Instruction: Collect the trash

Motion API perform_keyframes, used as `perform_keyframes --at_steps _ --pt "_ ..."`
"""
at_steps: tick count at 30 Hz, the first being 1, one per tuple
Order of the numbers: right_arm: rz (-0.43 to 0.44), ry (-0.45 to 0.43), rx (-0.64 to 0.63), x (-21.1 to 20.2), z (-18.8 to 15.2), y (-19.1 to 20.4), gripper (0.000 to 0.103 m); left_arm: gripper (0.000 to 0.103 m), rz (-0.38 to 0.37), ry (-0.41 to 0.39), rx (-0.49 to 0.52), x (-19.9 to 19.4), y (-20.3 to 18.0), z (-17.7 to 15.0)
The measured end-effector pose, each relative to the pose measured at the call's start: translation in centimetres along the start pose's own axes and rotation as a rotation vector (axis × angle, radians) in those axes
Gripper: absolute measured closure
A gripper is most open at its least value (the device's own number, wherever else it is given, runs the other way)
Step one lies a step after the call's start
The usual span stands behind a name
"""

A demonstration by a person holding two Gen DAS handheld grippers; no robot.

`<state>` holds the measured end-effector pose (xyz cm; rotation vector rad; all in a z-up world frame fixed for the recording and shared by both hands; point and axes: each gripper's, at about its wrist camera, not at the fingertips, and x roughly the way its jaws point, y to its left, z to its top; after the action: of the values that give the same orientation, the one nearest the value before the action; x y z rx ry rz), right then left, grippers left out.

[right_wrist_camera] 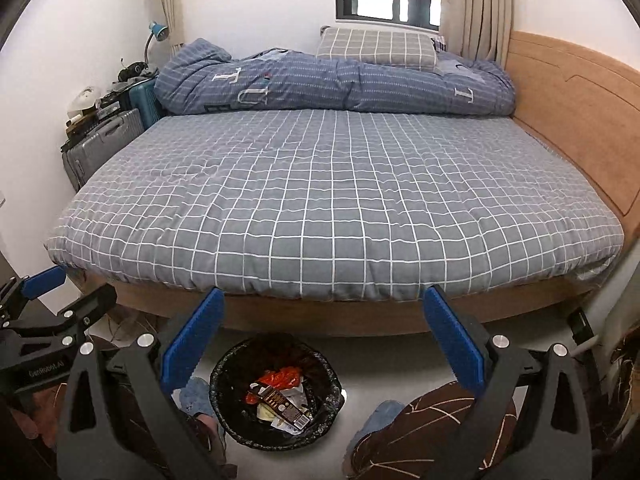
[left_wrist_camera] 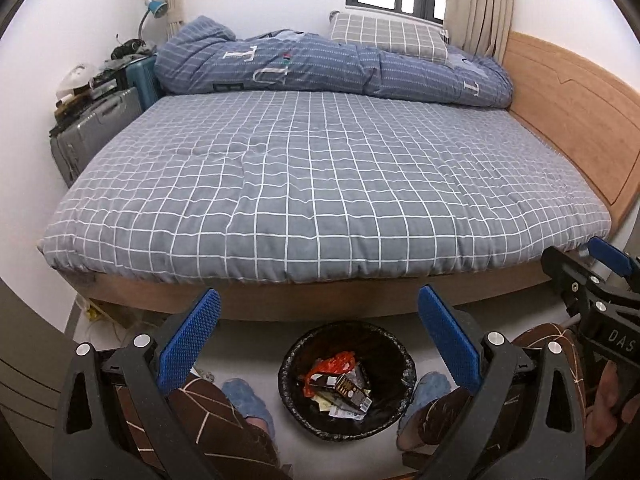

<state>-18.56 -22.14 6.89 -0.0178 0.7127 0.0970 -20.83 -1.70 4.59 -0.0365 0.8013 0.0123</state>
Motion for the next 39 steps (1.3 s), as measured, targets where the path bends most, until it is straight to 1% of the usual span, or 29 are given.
perform_keyframes --at_steps 8,22,35,39 --pt "-0.005 -0.003 -0.016 -0.01 -0.11 0.63 0.007 0.006 -0.001 -0.001 -0.019 -0.09 0.61 -0.18" --pt "0.002 0.005 -0.015 0.35 -0.43 0.52 0.007 0.006 0.003 -0.004 -0.020 -0.05 0.67 0.02" --pt "-0.003 0.006 -0.014 0.41 -0.37 0.58 0.007 0.006 0.022 -0.014 -0.001 0.05 0.78 0.13" --pt "-0.003 0.012 -0.016 0.55 -0.39 0.54 0.007 0.006 0.011 -0.012 0.016 0.18 0.48 -0.05"
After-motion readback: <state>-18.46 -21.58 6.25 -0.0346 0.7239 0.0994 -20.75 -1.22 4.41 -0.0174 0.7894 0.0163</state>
